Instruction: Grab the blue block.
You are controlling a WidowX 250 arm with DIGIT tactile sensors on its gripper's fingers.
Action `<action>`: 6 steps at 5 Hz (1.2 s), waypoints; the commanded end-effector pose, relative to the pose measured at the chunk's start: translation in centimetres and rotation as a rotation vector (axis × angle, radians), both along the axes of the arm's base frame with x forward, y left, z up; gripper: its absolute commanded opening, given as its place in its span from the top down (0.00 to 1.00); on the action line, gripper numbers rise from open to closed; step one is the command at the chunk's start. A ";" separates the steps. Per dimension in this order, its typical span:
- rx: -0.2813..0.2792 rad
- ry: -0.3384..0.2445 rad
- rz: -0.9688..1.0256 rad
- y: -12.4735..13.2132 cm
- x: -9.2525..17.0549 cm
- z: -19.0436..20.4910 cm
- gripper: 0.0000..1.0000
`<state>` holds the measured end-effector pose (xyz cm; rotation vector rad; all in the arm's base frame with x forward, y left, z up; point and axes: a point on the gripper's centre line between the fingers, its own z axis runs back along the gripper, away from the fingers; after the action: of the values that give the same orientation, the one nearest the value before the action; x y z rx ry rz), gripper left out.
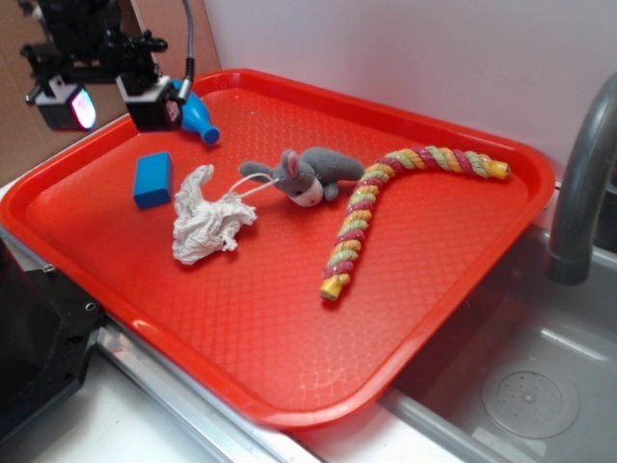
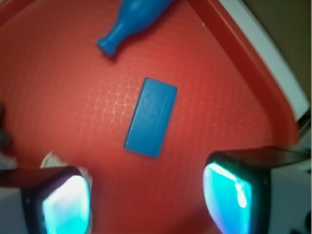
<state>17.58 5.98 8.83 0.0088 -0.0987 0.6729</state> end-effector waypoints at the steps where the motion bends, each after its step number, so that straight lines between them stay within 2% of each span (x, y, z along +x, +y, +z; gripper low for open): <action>1: 0.013 -0.008 0.111 2.4 0.6 -1.8 0.00; 2: 0.027 -0.008 0.092 1.7 1.6 -2.5 0.00; 3: 0.039 0.046 0.115 3.0 0.9 -4.9 0.00; 4: 0.049 0.089 0.087 2.6 1.6 -6.9 0.00; 5: 0.055 0.105 0.071 2.3 2.1 -7.4 0.00; 6: 0.069 0.124 0.076 2.4 1.9 -7.6 1.00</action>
<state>20.30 8.03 1.59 0.1124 -0.0248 0.7346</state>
